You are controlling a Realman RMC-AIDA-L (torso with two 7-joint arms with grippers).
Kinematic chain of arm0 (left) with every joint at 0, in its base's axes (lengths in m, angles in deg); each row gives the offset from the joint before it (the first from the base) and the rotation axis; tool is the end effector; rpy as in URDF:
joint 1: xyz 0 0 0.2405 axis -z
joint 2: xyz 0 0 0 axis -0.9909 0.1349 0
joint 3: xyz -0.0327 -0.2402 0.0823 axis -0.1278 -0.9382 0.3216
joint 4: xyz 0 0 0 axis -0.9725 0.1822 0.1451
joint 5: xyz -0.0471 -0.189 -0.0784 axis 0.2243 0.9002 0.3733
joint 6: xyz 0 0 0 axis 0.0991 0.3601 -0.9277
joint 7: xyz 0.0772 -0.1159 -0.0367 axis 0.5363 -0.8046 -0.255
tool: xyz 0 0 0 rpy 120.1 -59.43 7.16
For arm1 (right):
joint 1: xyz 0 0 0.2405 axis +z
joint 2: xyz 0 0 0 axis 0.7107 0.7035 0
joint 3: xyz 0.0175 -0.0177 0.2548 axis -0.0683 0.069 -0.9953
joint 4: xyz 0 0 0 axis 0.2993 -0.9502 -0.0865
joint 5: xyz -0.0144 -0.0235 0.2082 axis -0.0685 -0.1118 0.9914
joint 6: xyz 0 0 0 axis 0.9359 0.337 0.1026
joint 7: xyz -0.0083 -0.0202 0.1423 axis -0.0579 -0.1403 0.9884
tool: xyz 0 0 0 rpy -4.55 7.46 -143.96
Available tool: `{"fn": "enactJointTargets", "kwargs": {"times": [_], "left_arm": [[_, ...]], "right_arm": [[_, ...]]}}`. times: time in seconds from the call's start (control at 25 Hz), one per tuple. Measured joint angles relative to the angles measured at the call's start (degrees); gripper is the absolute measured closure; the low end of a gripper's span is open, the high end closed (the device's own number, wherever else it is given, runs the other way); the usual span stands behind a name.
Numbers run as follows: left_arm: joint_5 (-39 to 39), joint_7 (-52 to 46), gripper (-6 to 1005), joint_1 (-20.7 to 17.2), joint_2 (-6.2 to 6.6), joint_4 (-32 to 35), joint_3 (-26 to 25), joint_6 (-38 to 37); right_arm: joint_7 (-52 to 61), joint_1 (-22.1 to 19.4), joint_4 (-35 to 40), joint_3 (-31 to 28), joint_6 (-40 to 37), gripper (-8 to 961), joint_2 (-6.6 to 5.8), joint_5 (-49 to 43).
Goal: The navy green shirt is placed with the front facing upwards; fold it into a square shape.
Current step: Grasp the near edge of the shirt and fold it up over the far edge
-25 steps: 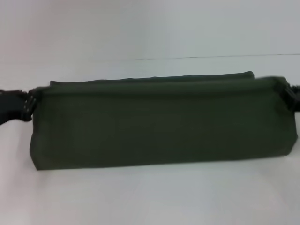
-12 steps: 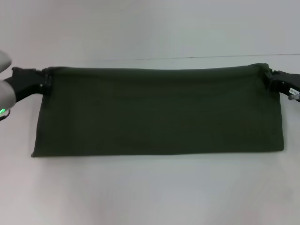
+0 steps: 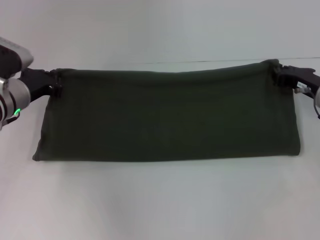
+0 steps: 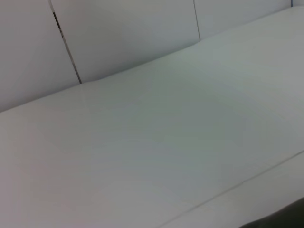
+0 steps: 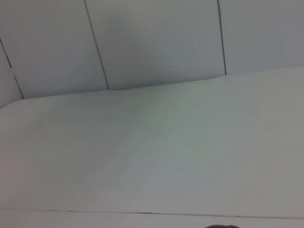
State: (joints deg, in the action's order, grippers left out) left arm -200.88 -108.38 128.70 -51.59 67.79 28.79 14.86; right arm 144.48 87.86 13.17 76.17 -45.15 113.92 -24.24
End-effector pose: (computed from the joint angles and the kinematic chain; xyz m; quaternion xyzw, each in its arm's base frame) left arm -0.2912 0.4507 0.0046 -0.8251 -0.2476 -0.0482 0.5055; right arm 0.3081 0.4299 0.0140 -0.7698 0.3837 0.2148 0.4627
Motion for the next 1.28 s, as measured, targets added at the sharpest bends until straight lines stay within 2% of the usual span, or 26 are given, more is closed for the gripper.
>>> {"fn": "enactJointTargets", "kwargs": {"times": [0.36,0.64,0.84,1.24,1.28], "left_arm": [[0.08,1.16,952,0.43,-0.62,-0.95,0.52,2.29],[0.45,1.73,952,0.66,-1.06,-1.16,0.51,2.97],[4.42,2.05,951,0.70,-1.09,-1.57,0.51,4.16],[11.14,6.76,530,-0.43,-1.14,-1.70,0.51,3.97],[11.93,7.10,490,-0.48,-1.15,-1.70,0.51,3.95]], "right_arm": [[-0.08,2.00,-1.90,2.35,5.37,896,0.03,0.08],[-0.09,2.60,-2.13,2.57,5.93,829,-0.06,0.08],[0.00,2.88,-2.19,2.98,6.91,768,-0.02,0.15],[-0.13,3.21,-1.74,3.17,8.30,551,0.03,0.42],[-0.13,3.34,-1.63,3.16,8.57,501,0.02,0.53]]}}
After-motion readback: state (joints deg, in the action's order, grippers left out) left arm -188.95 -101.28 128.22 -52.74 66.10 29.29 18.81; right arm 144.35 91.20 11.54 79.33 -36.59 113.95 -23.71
